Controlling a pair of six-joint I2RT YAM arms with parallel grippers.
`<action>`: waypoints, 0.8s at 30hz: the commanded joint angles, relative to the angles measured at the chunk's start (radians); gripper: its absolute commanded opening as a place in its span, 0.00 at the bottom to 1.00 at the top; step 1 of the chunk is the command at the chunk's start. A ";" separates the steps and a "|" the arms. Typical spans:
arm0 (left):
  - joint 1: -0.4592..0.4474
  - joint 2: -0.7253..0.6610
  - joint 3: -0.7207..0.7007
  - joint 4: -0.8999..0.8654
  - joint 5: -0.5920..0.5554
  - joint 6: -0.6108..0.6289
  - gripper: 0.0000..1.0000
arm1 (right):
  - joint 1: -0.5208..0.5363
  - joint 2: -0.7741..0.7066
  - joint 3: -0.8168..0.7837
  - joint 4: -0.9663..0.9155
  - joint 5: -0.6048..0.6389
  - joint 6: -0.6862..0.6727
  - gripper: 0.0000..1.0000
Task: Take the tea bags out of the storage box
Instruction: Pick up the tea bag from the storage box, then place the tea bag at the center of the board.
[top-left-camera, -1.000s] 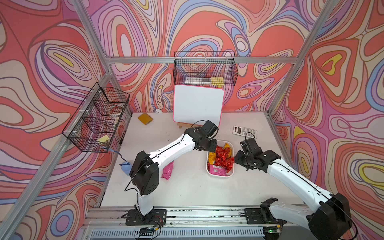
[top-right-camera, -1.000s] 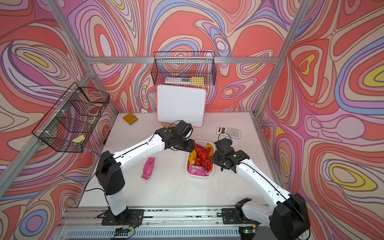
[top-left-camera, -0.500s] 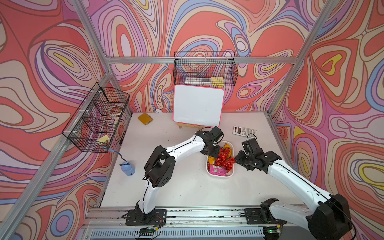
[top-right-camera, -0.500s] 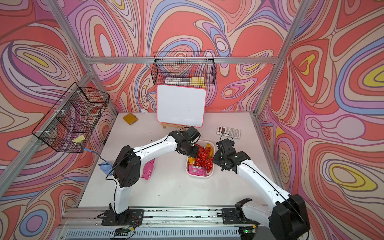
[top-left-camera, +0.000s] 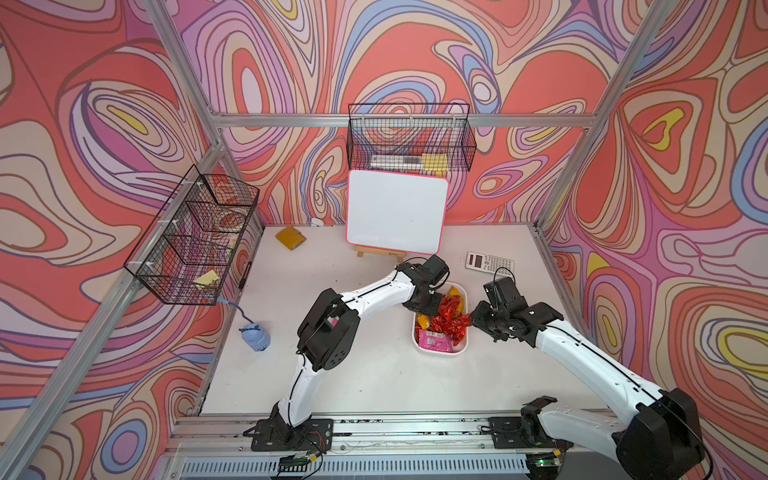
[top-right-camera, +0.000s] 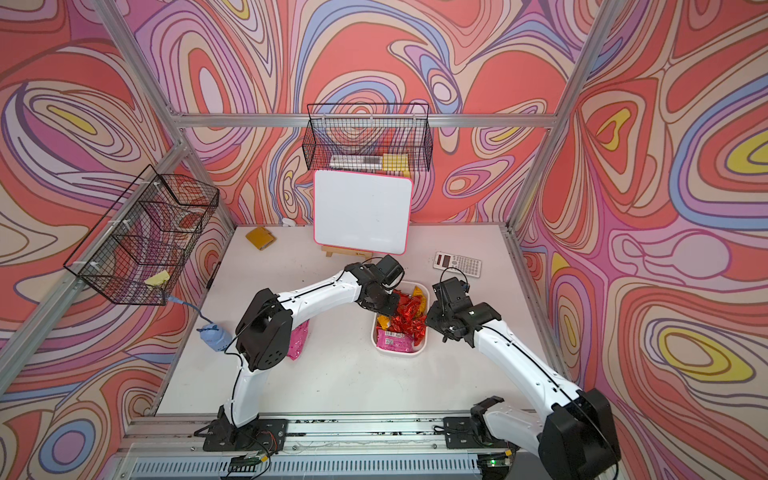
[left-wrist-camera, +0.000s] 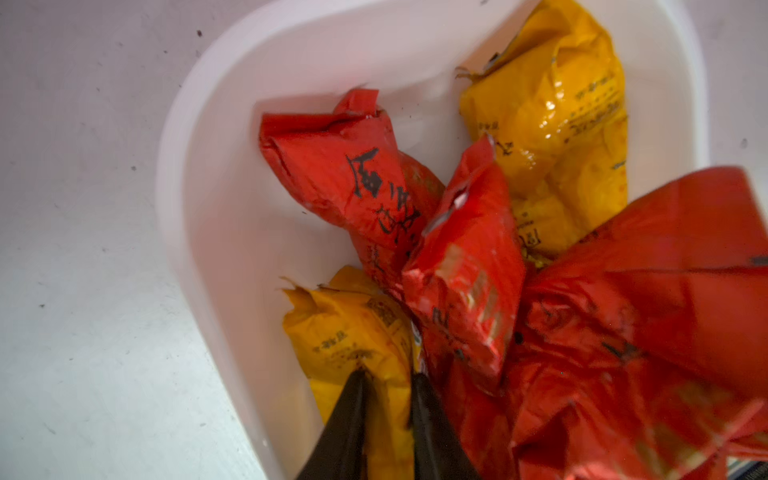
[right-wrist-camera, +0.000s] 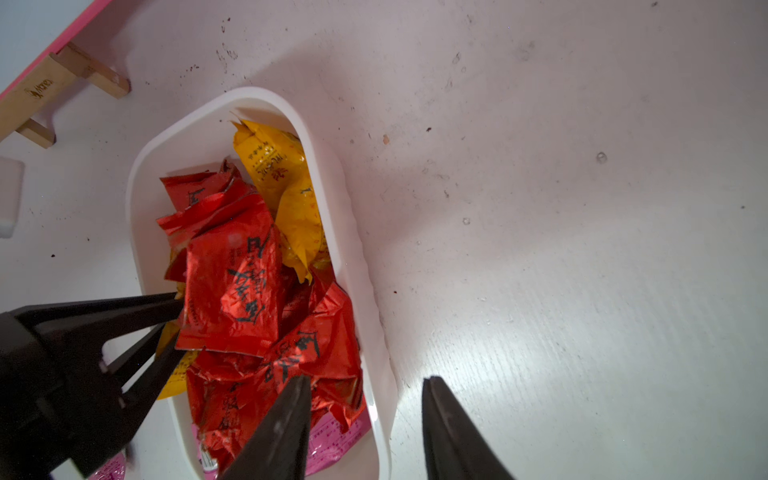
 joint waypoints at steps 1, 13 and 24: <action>0.001 0.006 0.020 -0.024 -0.011 0.009 0.11 | -0.008 0.004 -0.009 0.020 -0.005 0.011 0.45; -0.002 -0.164 -0.022 0.023 -0.097 -0.056 0.00 | -0.008 0.060 0.027 0.048 -0.042 -0.033 0.46; 0.001 -0.353 -0.139 0.017 -0.293 -0.091 0.00 | -0.012 0.147 0.057 0.105 -0.070 -0.068 0.45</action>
